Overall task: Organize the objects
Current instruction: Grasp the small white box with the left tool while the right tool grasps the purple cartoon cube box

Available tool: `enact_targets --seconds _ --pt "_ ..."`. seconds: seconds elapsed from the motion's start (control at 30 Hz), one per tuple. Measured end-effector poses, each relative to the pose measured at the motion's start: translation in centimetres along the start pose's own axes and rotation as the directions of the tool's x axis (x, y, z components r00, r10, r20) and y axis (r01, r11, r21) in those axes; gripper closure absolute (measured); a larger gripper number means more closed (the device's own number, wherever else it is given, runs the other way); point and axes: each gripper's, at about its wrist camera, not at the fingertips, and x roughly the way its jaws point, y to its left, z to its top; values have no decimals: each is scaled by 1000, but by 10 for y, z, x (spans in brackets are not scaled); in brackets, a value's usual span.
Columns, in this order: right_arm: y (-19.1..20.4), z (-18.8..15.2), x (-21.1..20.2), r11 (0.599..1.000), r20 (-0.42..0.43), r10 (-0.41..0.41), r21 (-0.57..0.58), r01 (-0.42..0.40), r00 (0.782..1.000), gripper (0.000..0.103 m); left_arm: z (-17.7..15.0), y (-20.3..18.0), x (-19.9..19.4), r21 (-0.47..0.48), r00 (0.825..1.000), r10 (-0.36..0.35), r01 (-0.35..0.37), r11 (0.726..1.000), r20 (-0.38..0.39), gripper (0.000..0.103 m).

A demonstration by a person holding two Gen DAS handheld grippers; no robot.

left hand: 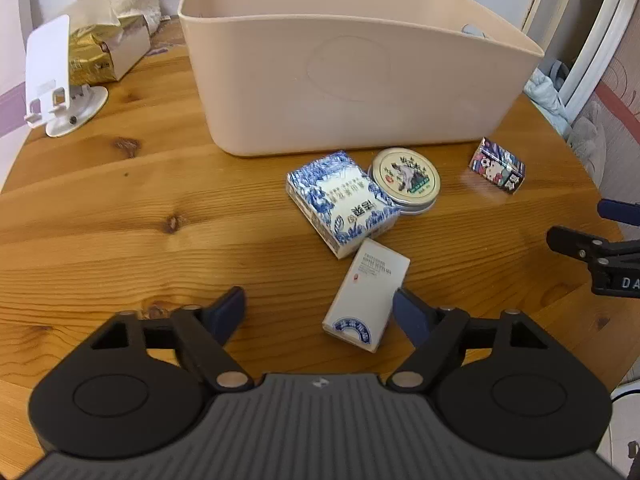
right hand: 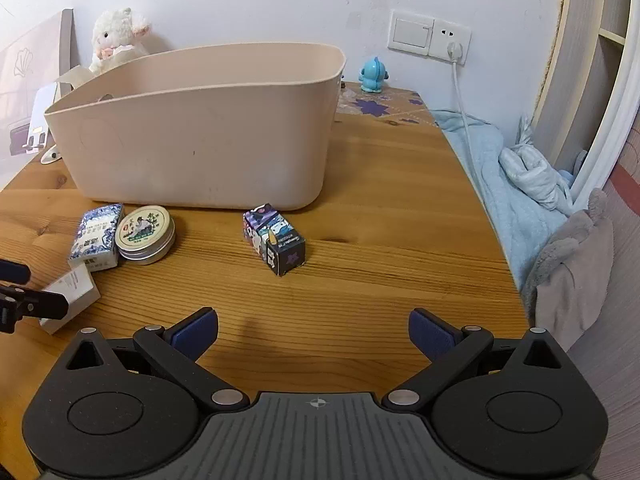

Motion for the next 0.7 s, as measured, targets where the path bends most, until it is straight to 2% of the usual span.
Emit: enact_targets --seconds 0.1,0.23,0.3,0.33,0.37,0.43,0.5,0.57,0.7 --pt "1 0 8 1000 -3 -1 2 1 1000 0 0 -4 2 7 1000 -6 6 1000 -12 38" --pt "1 1 18 1000 0 1 16 -1 1000 0 -1 -12 5 53 1000 16 -16 998 12 42" --pt "1 2 22 1000 2 2 22 -2 1000 0 0 -17 7 80 999 28 -30 996 24 53" --pt "2 3 24 1000 3 1 24 -1 1000 0 1 -19 7 92 999 30 -33 995 31 64" --pt "2 3 25 1000 3 2 26 -2 1000 0 2 -20 7 99 999 18 -22 995 32 65" --pt "2 3 28 1000 1 5 27 -5 1000 0 5 -22 9 113 1000 9 -12 994 27 65" --pt "3 3 30 1000 0 7 27 -7 1000 0 6 -24 10 127 999 11 -15 992 33 57" --pt "4 4 31 1000 2 7 25 -7 1000 0 8 -23 14 132 998 36 -42 990 41 30" --pt "4 4 31 999 4 6 32 -6 1000 0 12 -19 18 126 999 1 -7 992 52 30"
